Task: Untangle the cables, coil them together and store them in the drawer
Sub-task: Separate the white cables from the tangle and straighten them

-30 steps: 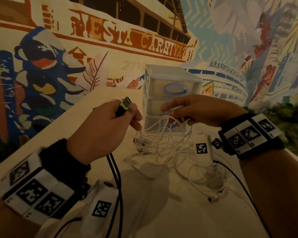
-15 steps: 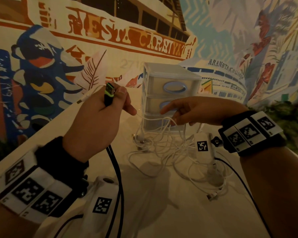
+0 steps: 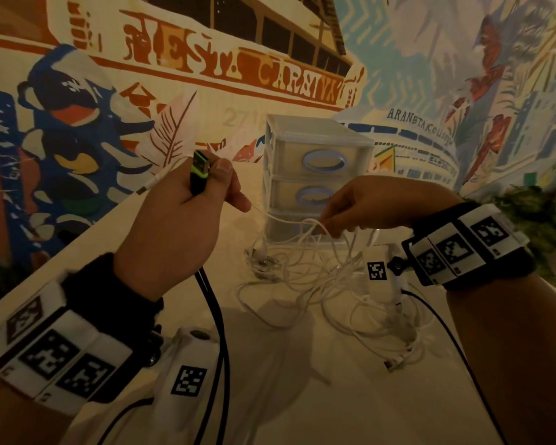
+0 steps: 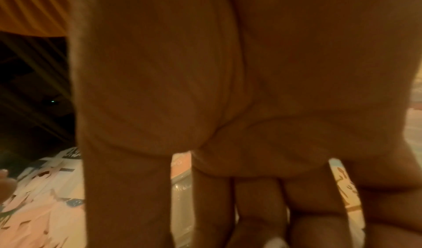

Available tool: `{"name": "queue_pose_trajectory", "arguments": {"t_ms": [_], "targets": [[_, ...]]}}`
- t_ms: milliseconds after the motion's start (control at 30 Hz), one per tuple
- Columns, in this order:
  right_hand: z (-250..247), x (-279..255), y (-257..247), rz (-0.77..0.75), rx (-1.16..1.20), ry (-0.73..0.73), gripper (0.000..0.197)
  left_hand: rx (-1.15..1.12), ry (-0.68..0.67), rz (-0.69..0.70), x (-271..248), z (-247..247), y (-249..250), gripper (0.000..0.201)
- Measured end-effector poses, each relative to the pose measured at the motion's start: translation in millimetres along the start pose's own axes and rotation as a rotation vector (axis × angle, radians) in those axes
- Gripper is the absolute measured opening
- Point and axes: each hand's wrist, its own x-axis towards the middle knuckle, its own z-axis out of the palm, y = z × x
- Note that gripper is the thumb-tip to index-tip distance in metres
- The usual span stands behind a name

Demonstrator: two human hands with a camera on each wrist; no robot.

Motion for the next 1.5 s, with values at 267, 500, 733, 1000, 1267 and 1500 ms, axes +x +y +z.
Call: {"name": "queue_pose_trajectory", "arguments": {"t_ms": [267, 500, 733, 1000, 1267, 1500], "targets": [[-8, -10, -13, -0.089, -0.039, 0.229, 0.014, 0.148, -0.021, -0.052, 1, -3, -2, 0.037], [-13, -13, -20, -0.127, 0.027, 0.32, 0.022, 0.434, -0.343, -0.276, -3, -12, 5, 0.074], [-8, -11, -29, -0.256, 0.153, 0.483, 0.027, 0.345, -0.281, -0.176, -2, -12, 10, 0.065], [-6, -21, -45, -0.562, 0.208, 0.243, 0.021, 0.247, -0.326, 0.017, -5, -3, 7, 0.032], [-20, -24, -35, -0.536, 0.082, 0.486, 0.021, 0.288, -0.469, -0.033, -6, -4, 0, 0.035], [-29, -23, -22, -0.466, 0.129, 0.704, 0.023, 0.337, -0.576, -0.105, -5, 1, -15, 0.032]]}}
